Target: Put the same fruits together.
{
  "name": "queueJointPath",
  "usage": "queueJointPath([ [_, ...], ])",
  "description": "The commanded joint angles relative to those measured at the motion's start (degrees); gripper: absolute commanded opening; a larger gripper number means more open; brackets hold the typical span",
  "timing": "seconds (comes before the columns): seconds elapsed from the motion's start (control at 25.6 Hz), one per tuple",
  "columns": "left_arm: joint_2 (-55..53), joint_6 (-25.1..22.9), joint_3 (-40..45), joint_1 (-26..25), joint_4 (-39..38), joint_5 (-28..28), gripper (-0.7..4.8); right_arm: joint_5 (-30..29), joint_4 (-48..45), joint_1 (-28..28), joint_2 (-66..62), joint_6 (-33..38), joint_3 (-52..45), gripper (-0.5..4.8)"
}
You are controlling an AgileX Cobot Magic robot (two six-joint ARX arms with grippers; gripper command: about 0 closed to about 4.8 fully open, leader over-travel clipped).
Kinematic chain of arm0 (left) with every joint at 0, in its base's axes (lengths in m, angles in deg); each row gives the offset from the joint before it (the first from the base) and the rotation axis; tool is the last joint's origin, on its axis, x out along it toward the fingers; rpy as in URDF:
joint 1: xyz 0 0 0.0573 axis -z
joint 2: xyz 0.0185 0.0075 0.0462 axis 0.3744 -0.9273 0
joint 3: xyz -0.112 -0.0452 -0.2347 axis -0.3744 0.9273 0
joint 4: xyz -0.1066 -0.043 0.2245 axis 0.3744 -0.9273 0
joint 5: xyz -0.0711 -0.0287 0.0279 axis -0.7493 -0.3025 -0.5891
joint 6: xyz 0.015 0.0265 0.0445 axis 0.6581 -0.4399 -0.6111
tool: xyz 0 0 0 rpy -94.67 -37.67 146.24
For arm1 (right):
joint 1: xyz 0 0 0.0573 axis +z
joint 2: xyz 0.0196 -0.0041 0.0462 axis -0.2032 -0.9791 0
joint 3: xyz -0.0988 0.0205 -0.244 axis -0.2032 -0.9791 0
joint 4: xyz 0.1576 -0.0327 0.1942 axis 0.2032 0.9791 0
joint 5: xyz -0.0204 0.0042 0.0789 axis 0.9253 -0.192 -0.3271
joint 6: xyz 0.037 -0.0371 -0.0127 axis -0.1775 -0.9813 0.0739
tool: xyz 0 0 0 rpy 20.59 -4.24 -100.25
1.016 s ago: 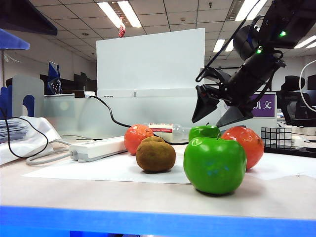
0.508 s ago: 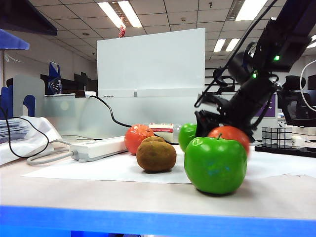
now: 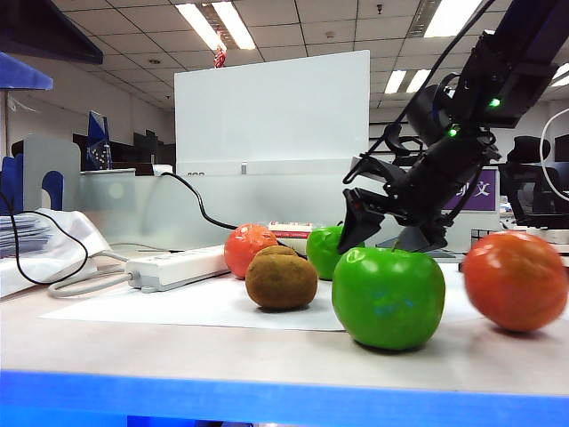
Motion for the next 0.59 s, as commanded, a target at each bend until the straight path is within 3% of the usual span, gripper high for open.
queueJointPath([
  [0.04,0.1,0.0,-0.3,0.0,0.3,0.0,4.76,-1.9,-2.2,1.3,0.4,0.2,0.2,4.79],
  [0.59,0.1,0.0,-0.3,0.0,-1.0,0.0,4.76,-2.4,-7.4,4.2,-6.2,5.6,5.6,4.79],
])
